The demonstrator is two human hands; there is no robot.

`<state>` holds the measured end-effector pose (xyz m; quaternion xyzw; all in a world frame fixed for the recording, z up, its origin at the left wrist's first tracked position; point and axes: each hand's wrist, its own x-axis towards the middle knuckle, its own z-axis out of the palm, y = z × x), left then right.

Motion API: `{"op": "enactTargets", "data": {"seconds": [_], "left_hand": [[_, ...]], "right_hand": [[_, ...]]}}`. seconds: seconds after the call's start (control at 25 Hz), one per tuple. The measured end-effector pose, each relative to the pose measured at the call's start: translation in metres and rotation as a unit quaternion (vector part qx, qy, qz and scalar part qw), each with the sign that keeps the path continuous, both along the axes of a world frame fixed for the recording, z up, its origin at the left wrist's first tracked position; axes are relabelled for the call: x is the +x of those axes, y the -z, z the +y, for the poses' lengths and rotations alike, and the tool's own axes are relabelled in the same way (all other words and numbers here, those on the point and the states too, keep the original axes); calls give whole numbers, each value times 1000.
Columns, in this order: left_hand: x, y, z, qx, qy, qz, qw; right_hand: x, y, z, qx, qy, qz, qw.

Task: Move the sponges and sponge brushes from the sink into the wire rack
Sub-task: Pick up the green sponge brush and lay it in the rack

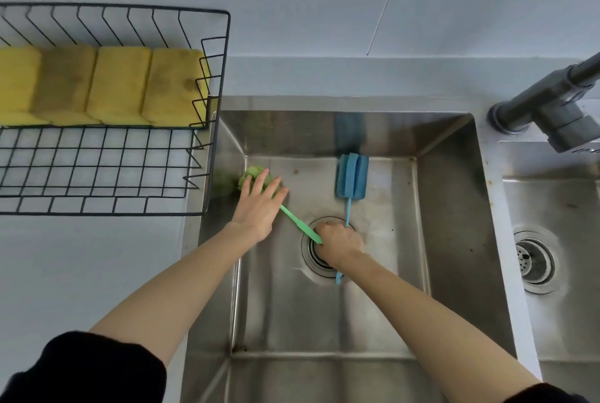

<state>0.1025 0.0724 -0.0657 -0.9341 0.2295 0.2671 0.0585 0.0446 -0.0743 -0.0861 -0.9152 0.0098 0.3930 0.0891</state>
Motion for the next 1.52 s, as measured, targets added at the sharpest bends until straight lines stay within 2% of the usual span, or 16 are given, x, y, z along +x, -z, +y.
{"op": "enactTargets", "data": {"seconds": [0.16, 0.4, 0.76, 0.88, 1.0, 1.2, 1.52], "left_hand": [[2, 3, 2, -7, -2, -22, 1000], [0, 0, 1, -25, -31, -34, 999], [-29, -40, -8, -76, -71, -12, 994], [-36, -58, -9, -94, -70, -17, 993], [-42, -80, -11, -119, -60, -31, 991], [-56, -114, -15, -179, -43, -68, 981], [-70, -161, -15, -294, -46, -118, 947]], "right_hand": [[-4, 1, -2, 7, 2, -17, 1000], [-17, -7, -18, 108, 104, -32, 988], [-29, -57, -71, 201, 298, -133, 924], [-29, -75, -83, 245, 385, -138, 879], [-27, -93, -89, 312, 472, -156, 810], [-26, -134, -92, 420, 546, -205, 695], [-18, -212, -93, 497, 541, -275, 621]]}}
